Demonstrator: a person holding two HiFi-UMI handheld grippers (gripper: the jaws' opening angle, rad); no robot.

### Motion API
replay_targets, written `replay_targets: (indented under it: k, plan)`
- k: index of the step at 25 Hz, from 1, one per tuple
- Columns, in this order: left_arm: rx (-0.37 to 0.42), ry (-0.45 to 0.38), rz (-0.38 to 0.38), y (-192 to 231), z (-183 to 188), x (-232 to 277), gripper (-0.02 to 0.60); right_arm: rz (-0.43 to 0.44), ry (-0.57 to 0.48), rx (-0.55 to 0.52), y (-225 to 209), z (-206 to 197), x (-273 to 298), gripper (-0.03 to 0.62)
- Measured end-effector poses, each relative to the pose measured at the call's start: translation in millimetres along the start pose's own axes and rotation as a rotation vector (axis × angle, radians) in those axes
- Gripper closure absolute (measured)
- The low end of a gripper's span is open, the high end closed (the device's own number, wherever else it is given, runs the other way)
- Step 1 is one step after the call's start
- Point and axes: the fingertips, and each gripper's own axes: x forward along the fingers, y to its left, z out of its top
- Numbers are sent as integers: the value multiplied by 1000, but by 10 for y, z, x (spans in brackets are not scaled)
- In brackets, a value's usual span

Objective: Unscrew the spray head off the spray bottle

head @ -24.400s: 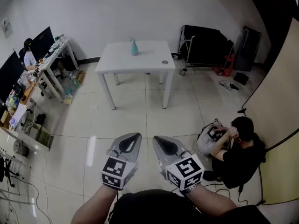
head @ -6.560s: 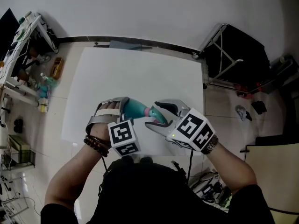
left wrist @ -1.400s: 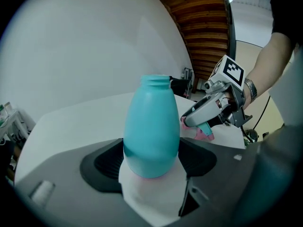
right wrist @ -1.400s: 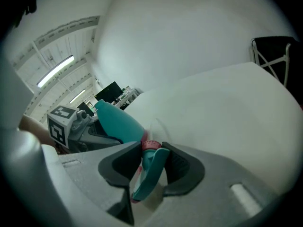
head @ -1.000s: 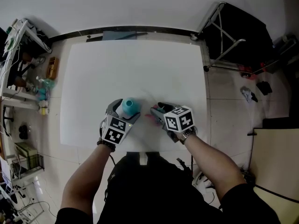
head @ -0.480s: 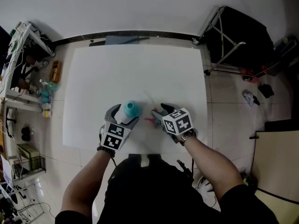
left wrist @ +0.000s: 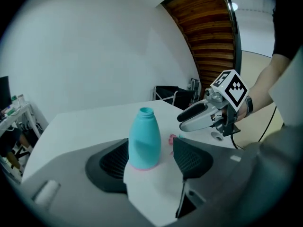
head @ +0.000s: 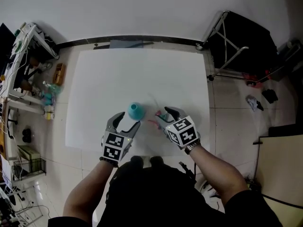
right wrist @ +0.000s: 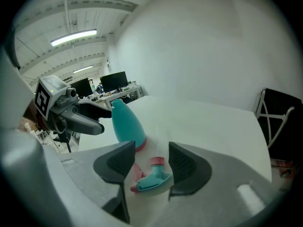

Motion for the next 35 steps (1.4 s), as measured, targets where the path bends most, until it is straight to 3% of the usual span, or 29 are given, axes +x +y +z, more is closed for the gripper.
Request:
replay_targets:
  k: [4, 7, 10, 13, 23, 35]
  plan:
    - [-22, -46, -21, -151, 143, -119, 311, 3, -38, -41, 189, 138, -153, 419]
    - [-32, -65, -39, -230, 213, -194, 369, -12, -63, -58, 317, 235, -268, 510]
    - [-48, -81, -57, -280, 257, -272, 470, -21, -75, -75, 461, 308, -366, 602]
    - [-44, -86, -74, -340, 304, -307, 568, -15, -82, -83, 591, 368, -442, 602]
    - [-12, -77, -132, -559, 380, -369, 568, 19, -81, -69, 836, 411, -513, 602]
    - [0, -86, -140, -584, 460, -433, 568, 26, -80, -56, 898, 408, -508, 603]
